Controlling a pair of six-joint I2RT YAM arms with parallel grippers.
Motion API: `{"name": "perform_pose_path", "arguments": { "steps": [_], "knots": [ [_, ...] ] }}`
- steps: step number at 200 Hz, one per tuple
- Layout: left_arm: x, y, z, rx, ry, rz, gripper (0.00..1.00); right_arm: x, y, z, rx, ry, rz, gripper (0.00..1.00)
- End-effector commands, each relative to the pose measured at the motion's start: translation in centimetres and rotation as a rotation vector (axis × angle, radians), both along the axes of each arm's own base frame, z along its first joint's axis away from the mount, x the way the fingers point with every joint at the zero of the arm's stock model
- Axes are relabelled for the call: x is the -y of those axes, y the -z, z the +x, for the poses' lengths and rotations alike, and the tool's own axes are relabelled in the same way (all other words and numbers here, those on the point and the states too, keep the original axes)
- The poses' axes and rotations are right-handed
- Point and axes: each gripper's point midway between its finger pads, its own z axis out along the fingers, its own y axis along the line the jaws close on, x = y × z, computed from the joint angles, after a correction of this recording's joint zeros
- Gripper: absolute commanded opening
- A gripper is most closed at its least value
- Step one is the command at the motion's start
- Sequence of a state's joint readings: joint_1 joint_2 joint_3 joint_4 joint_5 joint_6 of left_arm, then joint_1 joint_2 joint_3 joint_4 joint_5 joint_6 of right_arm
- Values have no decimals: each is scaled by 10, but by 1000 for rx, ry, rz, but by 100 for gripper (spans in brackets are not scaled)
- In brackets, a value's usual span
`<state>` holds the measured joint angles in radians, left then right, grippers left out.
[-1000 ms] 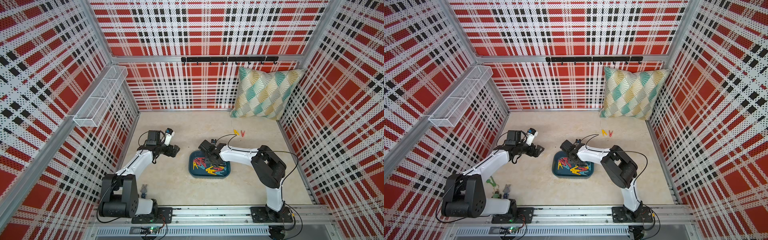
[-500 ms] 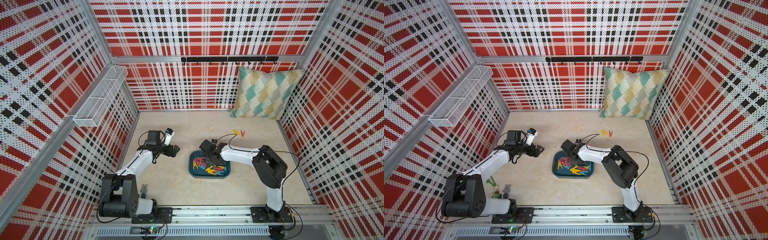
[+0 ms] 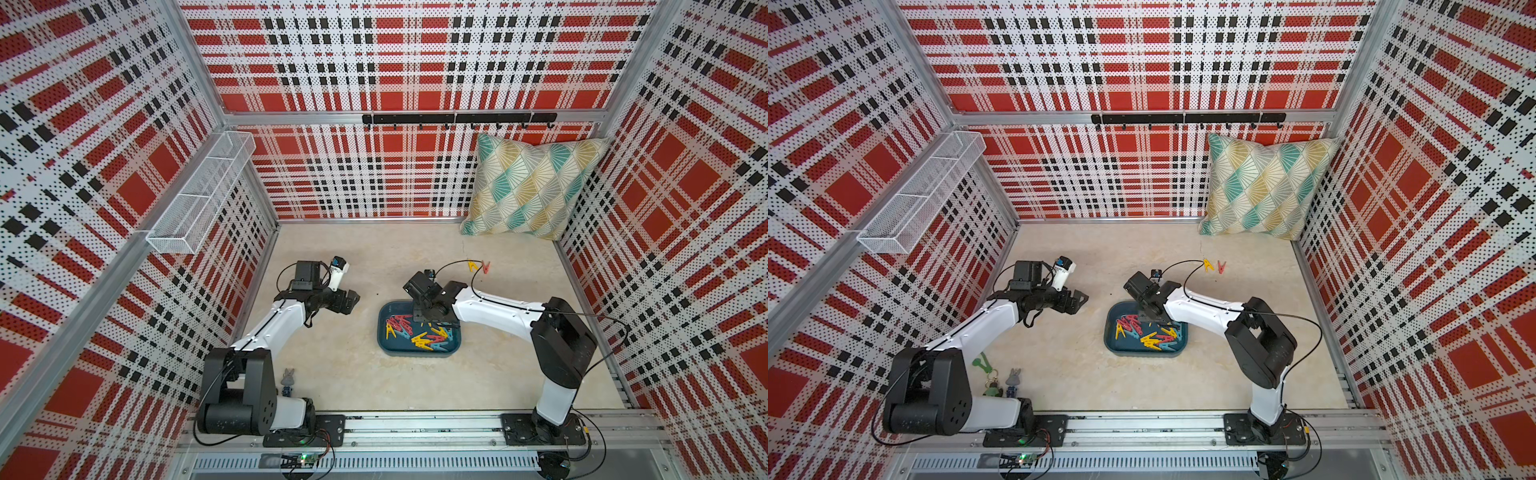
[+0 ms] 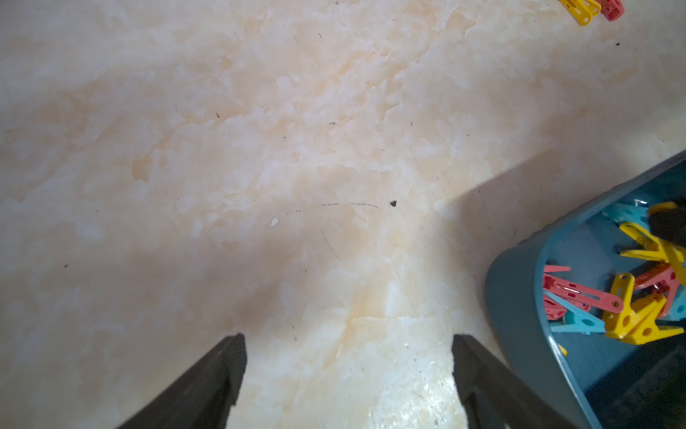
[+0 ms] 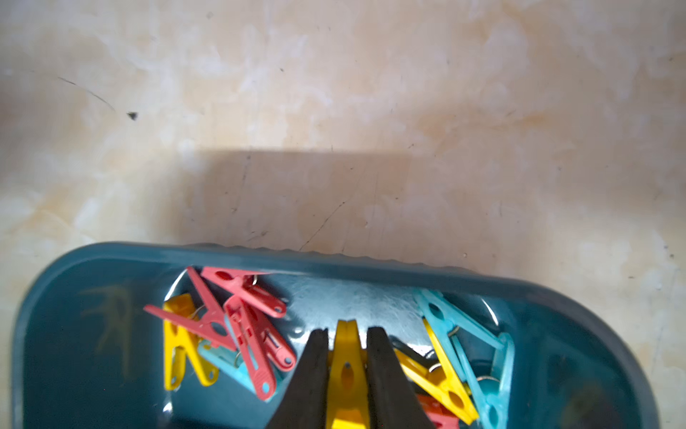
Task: Take the clothespins out of the storage box
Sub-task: Pick up the clothespin from the storage box, then place the clothespin at the center of the board.
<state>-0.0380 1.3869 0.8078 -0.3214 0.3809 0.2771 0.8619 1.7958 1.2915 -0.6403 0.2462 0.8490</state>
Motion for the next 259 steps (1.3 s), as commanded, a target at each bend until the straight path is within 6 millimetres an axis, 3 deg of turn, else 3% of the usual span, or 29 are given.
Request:
{"name": "perform_pose_path", "arguments": {
  "steps": [1,51,103,141,181,222,259],
  "knots": [
    [-3,3,1,4,-4,1,92,0,-32,0,51,-34,20,14],
    [-3,3,1,5,-5,2,92,28,-60,13,72,-18,46,13],
    [-4,3,1,5,-7,2,92,90,-68,36,57,46,26,13],
    [-4,3,1,4,-7,1,93,151,-55,59,12,129,24,14],
    [-4,2,1,6,-6,0,92,211,-28,87,-50,197,9,14],
    [-3,1,1,8,-2,-5,92,253,-6,120,-86,252,-44,14],
    [-2,1,1,8,-1,-6,92,271,14,154,-113,258,-79,15]
  ]
}}
